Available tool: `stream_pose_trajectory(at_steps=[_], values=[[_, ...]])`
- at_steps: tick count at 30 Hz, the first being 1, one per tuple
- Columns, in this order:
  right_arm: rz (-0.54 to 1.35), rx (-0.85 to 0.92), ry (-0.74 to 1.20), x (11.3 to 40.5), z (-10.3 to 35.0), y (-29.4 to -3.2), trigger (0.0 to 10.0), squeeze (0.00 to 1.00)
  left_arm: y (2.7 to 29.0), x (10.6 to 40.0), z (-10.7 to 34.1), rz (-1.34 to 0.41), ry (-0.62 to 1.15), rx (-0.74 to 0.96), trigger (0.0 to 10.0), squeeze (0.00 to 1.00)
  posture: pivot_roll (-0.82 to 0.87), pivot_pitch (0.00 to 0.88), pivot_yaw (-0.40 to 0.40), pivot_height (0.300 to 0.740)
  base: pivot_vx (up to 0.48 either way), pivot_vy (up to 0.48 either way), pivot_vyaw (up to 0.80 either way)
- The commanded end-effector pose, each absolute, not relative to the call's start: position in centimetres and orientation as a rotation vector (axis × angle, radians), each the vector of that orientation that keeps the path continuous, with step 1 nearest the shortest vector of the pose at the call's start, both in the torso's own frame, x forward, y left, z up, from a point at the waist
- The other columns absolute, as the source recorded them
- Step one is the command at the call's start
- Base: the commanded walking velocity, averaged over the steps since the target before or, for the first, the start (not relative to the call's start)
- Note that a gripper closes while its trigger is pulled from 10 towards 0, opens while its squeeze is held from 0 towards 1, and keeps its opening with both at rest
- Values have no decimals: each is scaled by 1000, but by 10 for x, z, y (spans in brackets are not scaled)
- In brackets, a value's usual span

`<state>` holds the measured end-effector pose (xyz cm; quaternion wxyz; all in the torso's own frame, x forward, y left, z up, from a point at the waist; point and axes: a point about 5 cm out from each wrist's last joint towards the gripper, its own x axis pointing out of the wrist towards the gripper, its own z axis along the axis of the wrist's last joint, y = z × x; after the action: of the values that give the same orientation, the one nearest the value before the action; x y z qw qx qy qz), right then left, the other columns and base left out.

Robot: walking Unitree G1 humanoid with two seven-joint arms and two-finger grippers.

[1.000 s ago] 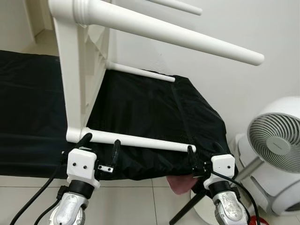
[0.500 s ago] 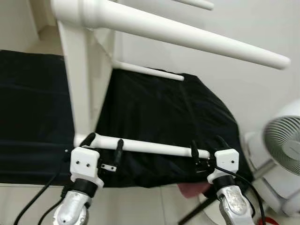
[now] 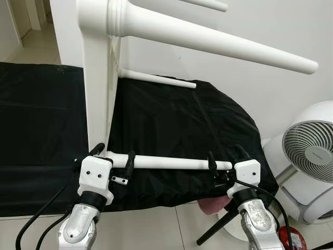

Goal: Building children table

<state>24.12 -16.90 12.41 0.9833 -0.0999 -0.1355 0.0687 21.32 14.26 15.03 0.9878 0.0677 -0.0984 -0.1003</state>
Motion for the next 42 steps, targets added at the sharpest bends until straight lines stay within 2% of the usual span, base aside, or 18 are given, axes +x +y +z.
stream_pose_trajectory(at_steps=[1,4,5,6,7,9,14,15,16,27,42], values=[[119,-217,-269,243,124,-178,10000,0,142,216,148,-168,-177,135,10000,0,56,0,-117,740,0,0,0],[113,-216,-274,244,125,-179,10000,0,143,216,147,-154,-171,141,10000,0,56,0,-116,740,0,0,0],[116,-207,-273,244,125,-179,10000,0,147,216,146,-129,-159,124,10000,647,56,0,-116,740,0,0,0],[118,-203,-272,244,125,-178,10000,0,150,216,144,-110,-145,107,10000,1000,56,0,-116,740,0,0,0],[118,-203,-272,244,125,-178,10000,0,150,216,144,-110,-145,107,10000,1000,56,0,-116,740,0,0,0],[133,-187,-270,244,124,-177,10000,1000,154,213,148,-89,-172,93,10000,1000,58,0,-118,740,0,0,0],[154,-186,-264,242,122,-176,10000,1000,153,208,150,-107,-186,171,10000,1000,64,0,-124,740,0,0,0],[167,-195,-260,240,121,-175,10000,761,153,204,150,-112,-194,218,10000,1000,64,0,-124,740,0,0,0],[178,-206,-259,239,120,-174,10000,0,153,201,151,-121,-201,242,10000,0,64,0,-124,740,0,0,0],[209,-218,-241,238,118,-178,10000,0,156,191,153,-72,-199,294,10000,0,73,0,-131,740,0,0,0],[235,-177,-271,249,128,-166,10000,0,174,210,148,129,-150,316,10000,0,71,0,-140,740,0,0,0]])
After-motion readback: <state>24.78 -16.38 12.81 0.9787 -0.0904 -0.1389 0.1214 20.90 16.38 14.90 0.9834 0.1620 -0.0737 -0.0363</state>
